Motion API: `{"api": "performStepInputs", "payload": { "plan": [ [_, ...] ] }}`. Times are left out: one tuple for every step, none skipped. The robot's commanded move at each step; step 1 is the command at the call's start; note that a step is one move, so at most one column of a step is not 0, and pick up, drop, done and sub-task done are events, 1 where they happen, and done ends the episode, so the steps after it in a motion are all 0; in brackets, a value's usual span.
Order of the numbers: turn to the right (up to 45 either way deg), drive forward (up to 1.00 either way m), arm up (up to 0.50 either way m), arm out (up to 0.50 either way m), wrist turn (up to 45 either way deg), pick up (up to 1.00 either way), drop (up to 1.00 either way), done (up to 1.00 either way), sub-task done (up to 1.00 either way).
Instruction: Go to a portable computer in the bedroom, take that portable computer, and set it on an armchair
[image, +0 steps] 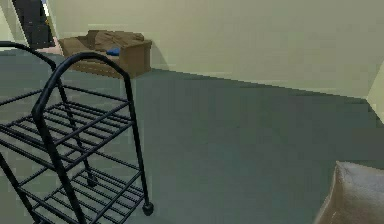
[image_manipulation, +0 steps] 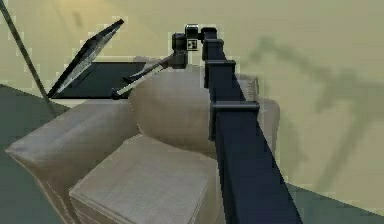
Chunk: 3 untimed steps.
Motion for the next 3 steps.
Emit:
{"api": "performStepInputs", "payload": {
  "plan": [
    [0.0, 0.00, 0.00, 0.00, 45.0, 0.00, 0.00, 0.00, 0.00],
    [0.0, 0.00, 0.00, 0.00, 21.0, 0.00, 0.00, 0.00, 0.00],
    [0.0, 0.00, -0.26, 0.00, 0.0, 0.00, 0.00, 0.00, 0.00]
  ]
}}
